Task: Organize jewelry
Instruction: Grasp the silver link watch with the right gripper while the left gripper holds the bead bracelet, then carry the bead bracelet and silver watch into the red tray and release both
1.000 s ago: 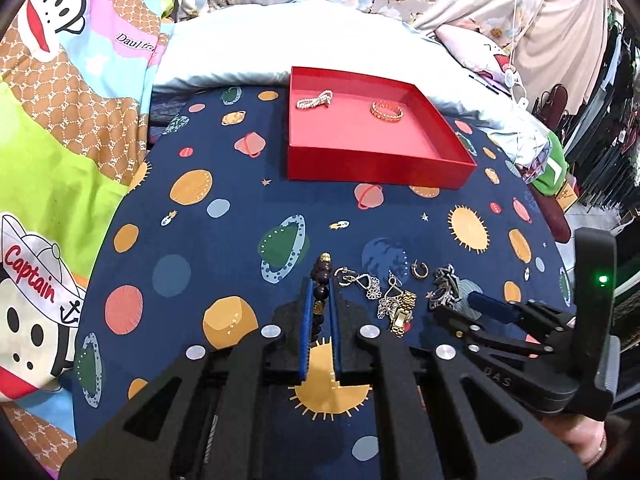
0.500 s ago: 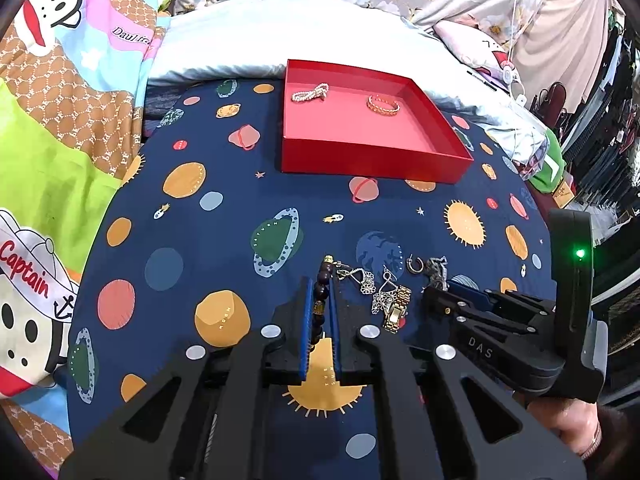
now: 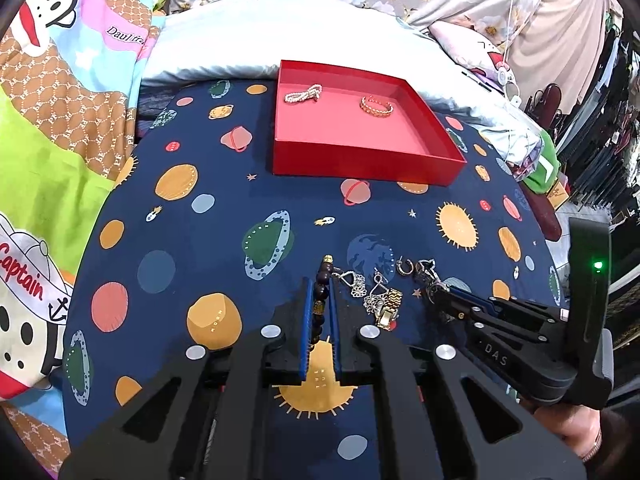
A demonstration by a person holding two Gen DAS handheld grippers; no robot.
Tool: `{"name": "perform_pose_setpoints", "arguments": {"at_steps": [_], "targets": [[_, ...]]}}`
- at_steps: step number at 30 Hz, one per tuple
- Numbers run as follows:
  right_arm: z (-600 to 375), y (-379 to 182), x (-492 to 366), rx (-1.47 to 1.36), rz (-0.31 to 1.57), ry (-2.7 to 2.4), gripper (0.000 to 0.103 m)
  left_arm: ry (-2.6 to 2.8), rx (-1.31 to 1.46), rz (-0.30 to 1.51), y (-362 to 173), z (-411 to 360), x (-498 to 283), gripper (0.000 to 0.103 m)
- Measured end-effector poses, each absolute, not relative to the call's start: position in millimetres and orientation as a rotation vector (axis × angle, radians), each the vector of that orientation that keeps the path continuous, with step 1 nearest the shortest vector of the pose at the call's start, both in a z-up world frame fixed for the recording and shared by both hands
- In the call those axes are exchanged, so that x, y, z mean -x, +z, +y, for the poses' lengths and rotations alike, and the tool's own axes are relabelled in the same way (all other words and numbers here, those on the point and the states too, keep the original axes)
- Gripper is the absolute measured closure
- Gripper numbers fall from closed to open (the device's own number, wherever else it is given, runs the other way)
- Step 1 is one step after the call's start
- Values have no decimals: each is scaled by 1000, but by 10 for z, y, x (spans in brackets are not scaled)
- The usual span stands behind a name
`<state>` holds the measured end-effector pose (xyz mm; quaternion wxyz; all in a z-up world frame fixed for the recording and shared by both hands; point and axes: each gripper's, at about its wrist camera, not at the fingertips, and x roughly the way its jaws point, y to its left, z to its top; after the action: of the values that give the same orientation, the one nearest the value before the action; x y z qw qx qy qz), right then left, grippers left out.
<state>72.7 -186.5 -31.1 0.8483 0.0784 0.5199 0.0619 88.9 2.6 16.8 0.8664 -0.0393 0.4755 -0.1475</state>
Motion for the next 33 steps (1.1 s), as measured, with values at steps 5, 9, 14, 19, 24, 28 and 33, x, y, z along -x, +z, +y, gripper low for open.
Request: {"name": "perform_pose_setpoints", "arguments": {"at_steps": [5, 9, 14, 19, 24, 28, 33], "targets": [[-1896, -213, -708, -169, 1071, 134, 97, -324, 92, 996, 207, 14, -894, 96], [-1915, -139, -692, -177, 1055, 143, 97, -332, 96, 985, 266, -1, -892, 96], [-1933, -70, -686, -182, 1039, 148, 97, -340, 97, 973, 328, -26, -904, 96], [-1963, 18, -669, -194, 1017, 151, 97, -346, 101, 963, 382, -37, -922, 96], [-1998, 151, -673, -202, 986, 154, 97, -359, 107, 952, 451, -57, -945, 96], [-2020, 296, -688, -206, 954, 158, 97, -370, 119, 945, 508, -55, -982, 96], [-2065, 481, -795, -208, 911, 161, 97, -381, 117, 903, 659, -89, -1108, 96]]}}
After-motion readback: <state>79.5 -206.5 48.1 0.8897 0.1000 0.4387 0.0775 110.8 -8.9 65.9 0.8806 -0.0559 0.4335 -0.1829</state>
